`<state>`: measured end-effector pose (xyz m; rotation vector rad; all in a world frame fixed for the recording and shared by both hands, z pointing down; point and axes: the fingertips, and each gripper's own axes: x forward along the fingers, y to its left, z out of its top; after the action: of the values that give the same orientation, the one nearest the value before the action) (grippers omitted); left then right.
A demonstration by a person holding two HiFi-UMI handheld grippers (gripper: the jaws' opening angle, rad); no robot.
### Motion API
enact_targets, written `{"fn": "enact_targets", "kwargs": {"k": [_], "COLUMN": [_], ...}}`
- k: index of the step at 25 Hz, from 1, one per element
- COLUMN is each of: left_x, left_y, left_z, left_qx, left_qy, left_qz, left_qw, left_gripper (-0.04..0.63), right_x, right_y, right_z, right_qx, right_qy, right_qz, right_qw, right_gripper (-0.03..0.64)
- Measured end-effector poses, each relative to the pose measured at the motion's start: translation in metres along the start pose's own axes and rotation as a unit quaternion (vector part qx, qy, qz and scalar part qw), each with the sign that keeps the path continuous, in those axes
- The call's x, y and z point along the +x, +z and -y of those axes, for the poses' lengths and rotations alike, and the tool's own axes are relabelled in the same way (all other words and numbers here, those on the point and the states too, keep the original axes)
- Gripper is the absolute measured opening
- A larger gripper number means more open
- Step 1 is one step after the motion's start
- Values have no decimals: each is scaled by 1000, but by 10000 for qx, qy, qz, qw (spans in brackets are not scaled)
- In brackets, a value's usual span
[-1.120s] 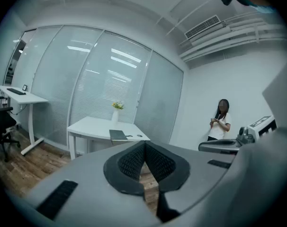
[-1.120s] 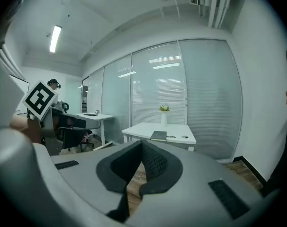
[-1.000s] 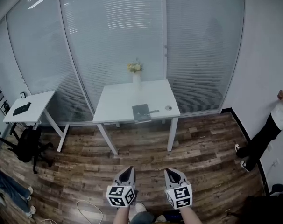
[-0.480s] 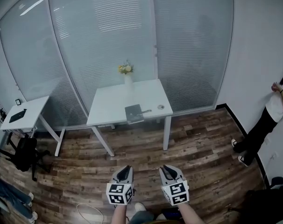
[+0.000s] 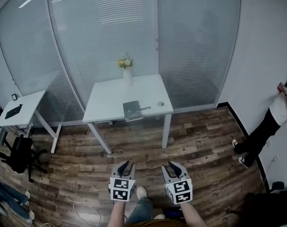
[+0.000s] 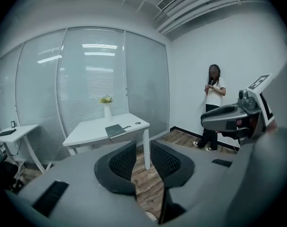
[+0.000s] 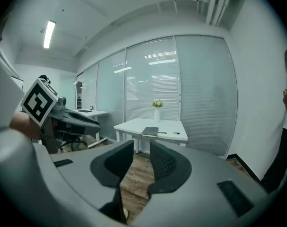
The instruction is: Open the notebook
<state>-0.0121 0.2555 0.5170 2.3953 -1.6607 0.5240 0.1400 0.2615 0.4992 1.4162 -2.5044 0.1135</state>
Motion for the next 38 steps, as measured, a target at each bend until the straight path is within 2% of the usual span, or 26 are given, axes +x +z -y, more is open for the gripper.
{"fn": "enact_targets", "kwargs": {"k": [4, 8, 12, 16, 21, 29, 38], "left_x": [34, 91, 156, 213, 269, 324, 356], "left_y": [-4, -1, 10, 24, 34, 33, 34], "left_z": [-11, -30, -62, -102, -141, -183, -189], "left_qx": [-134, -113, -13, 249, 384, 394, 485], "left_qy": [-82, -210, -289, -341, -446, -632, -924], "left_qz": [-86, -196, -356, -522, -703, -903, -987], "left_qw": [9998, 9995, 9989, 9977, 9958, 9931, 9896], "left_gripper": [98, 98, 98, 101, 107, 112, 115], "right_x": [30, 81, 145, 213, 279, 345, 366], "right_y": [-5, -4, -5, 2, 10, 14, 24], "right_z": [13, 34, 62, 82, 96, 110, 122], "right_qx": [20, -62, -17, 80, 157, -21, -260], "right_qy": [-23, -6, -24, -53, -46, -92, -232], "right_qz": [-120, -207, -413, -572, -753, -1041, -1146], "right_qw": [9999, 9998, 9991, 9983, 9970, 9945, 9928], "right_gripper": [121, 121, 121, 121, 121, 123, 124]}}
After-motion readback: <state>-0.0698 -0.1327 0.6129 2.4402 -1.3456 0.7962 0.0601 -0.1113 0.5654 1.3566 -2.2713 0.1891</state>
